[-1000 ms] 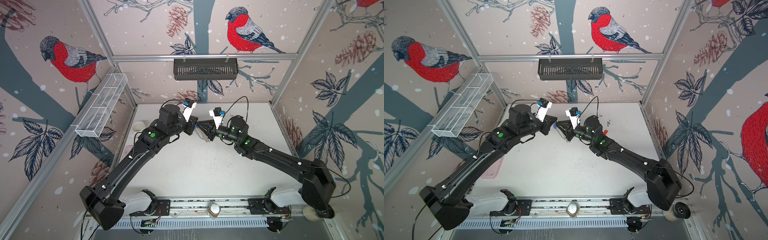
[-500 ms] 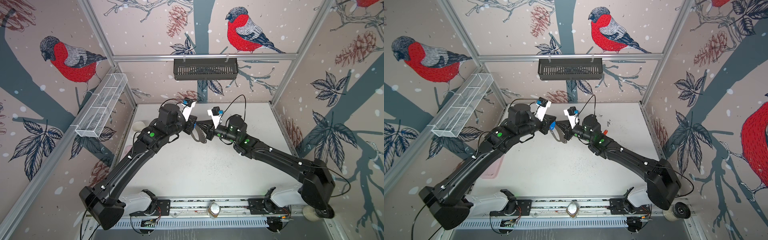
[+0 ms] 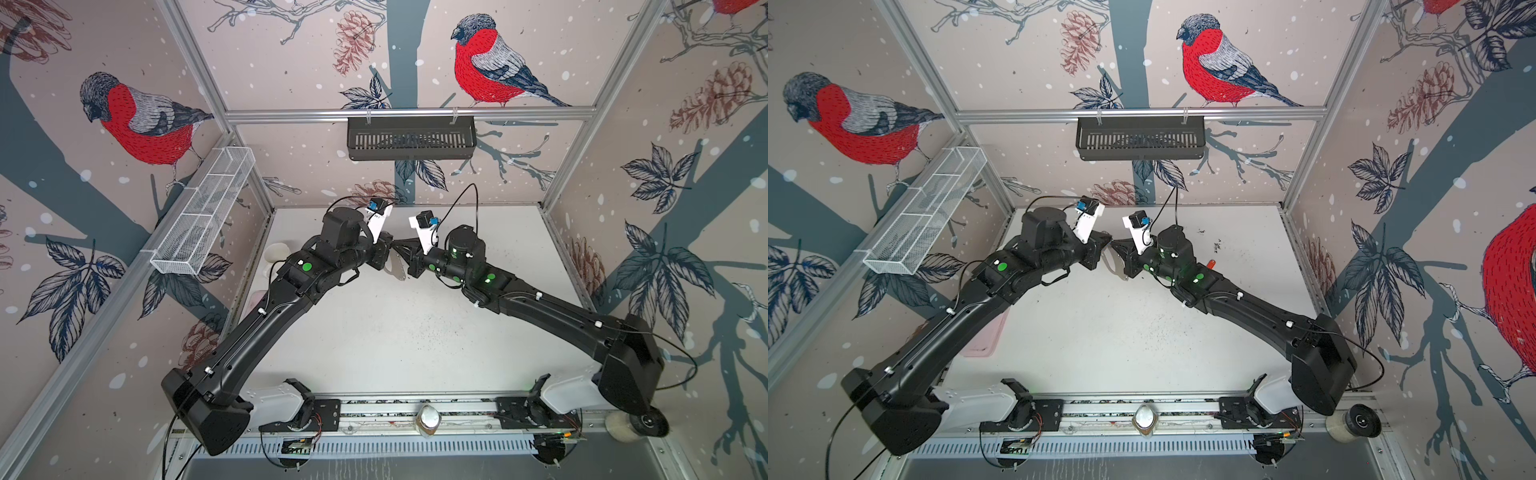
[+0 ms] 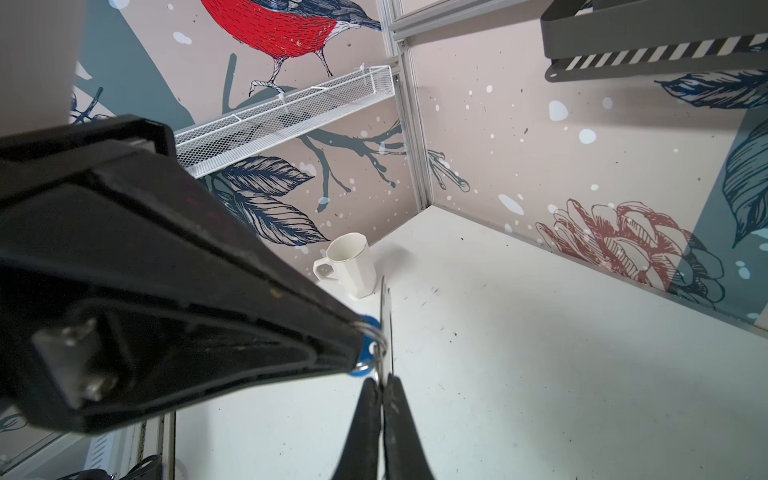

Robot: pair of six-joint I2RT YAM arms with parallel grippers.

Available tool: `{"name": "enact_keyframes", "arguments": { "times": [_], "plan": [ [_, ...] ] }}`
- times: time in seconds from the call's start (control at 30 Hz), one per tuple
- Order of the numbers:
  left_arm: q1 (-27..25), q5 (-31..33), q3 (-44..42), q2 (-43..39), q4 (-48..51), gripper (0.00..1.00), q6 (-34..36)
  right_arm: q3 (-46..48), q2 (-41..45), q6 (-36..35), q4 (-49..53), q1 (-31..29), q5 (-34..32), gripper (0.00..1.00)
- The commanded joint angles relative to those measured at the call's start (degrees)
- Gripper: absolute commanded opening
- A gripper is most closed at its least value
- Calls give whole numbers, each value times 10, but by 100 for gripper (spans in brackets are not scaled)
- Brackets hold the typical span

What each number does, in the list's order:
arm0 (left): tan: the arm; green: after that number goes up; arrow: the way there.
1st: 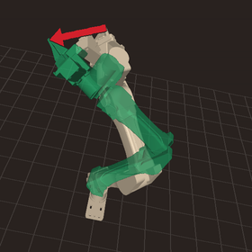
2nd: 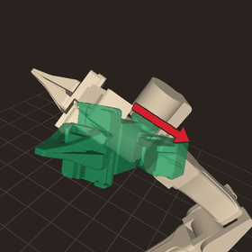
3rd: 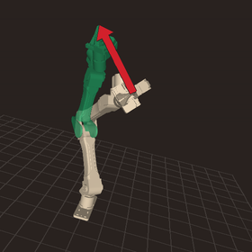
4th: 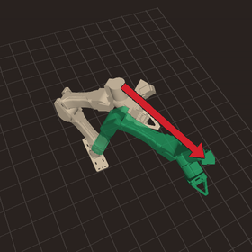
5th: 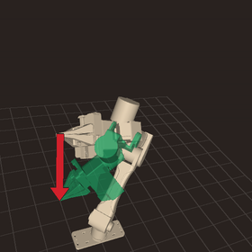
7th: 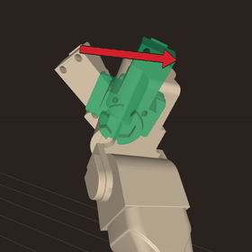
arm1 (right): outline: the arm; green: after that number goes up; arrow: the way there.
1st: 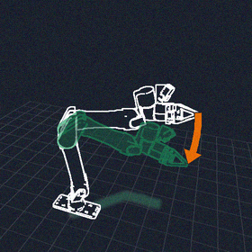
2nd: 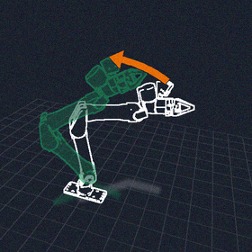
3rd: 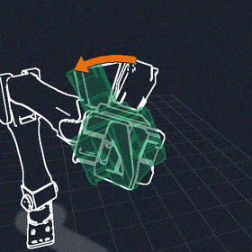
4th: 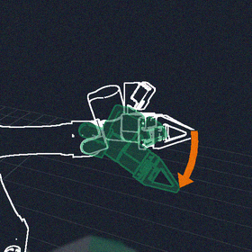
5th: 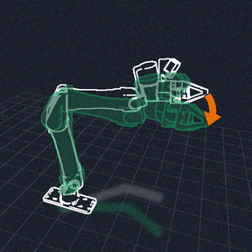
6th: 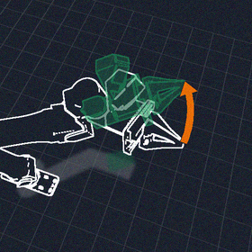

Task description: Put the keys on the keyring

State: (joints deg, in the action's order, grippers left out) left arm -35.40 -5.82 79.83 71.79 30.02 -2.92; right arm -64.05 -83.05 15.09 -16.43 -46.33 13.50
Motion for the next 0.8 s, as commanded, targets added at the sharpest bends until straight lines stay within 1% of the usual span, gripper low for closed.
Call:
{"name": "enact_keyframes", "arguments": {
  "times": [0.0, 0.17, 0.3, 0.37, 0.43, 0.47, 0.5, 0.53, 0.57, 0.63, 0.67, 0.77],
  "plan": [
    [-6, -39, 7, -2, 46, 0, 6, -14, -7, 11, 14, 4, -92, 0],
    [-8, -32, 8, -3, 57, 0, 9, -10, -3, 9, 11, 1, -96, 0],
    [-8, -23, 8, -5, 64, 0, 12, 5, 10, -6, -5, -1, -74, 0],
    [-8, -17, 11, -4, 71, 0, 14, 14, 19, -11, -11, -3, -76, 0],
    [-8, -5, 14, -4, 77, 0, 15, 26, 32, -24, -19, -3, -57, 0],
    [-8, 1, 15, -4, 79, 0, 15, 35, 39, -29, -27, -3, -47, 3],
    [-8, 4, 16, -3, 80, 0, 16, 44, 48, -36, -36, -3, -33, 8],
    [-8, 5, 17, -3, 80, 0, 16, 50, 55, -42, -39, -3, -26, 14],
    [-8, 6, 18, -3, 81, 0, 16, 57, 63, -44, -40, -4, -27, 21],
    [-8, 6, 19, -3, 80, 0, 16, 70, 79, -48, -43, -3, -33, 32],
    [-8, 5, 19, -3, 79, 0, 16, 76, 86, -48, -43, -3, -39, 35],
    [-8, 5, 19, -3, 78, 0, 16, 91, 107, -54, -42, 0, -39, 41]
  ]
}}
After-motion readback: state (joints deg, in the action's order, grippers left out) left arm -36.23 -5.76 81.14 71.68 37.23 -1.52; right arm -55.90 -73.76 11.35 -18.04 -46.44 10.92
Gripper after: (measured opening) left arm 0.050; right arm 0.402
